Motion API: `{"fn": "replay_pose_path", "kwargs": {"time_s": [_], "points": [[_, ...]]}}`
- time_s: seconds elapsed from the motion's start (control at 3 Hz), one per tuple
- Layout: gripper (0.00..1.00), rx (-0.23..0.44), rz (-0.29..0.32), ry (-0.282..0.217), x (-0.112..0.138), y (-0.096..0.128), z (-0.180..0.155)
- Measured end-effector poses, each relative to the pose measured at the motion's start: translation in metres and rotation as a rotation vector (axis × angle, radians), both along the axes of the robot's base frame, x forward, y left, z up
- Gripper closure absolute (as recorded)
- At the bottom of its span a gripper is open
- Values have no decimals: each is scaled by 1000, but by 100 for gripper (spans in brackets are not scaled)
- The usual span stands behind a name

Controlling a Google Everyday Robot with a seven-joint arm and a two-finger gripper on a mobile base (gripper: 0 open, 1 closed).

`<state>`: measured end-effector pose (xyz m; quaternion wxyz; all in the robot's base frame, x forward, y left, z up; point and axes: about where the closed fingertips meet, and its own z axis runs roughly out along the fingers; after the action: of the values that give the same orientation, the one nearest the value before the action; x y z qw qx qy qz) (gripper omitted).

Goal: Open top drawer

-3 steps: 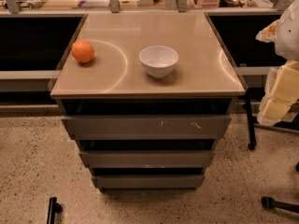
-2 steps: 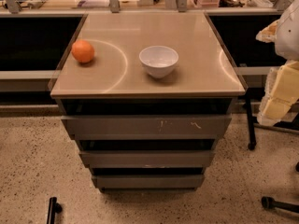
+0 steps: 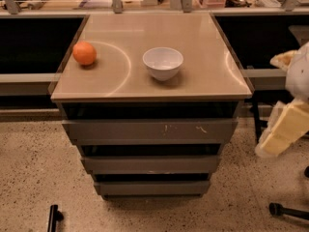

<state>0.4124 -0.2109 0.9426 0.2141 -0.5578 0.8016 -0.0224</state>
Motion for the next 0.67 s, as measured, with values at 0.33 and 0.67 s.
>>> {"fn": "replay_pose_path", "kwargs": {"time_s": [0.33,0.67], "points": [[0,133,-70,19,-16,4,-62],[0,169,-107,5,-15,5,-80]]}}
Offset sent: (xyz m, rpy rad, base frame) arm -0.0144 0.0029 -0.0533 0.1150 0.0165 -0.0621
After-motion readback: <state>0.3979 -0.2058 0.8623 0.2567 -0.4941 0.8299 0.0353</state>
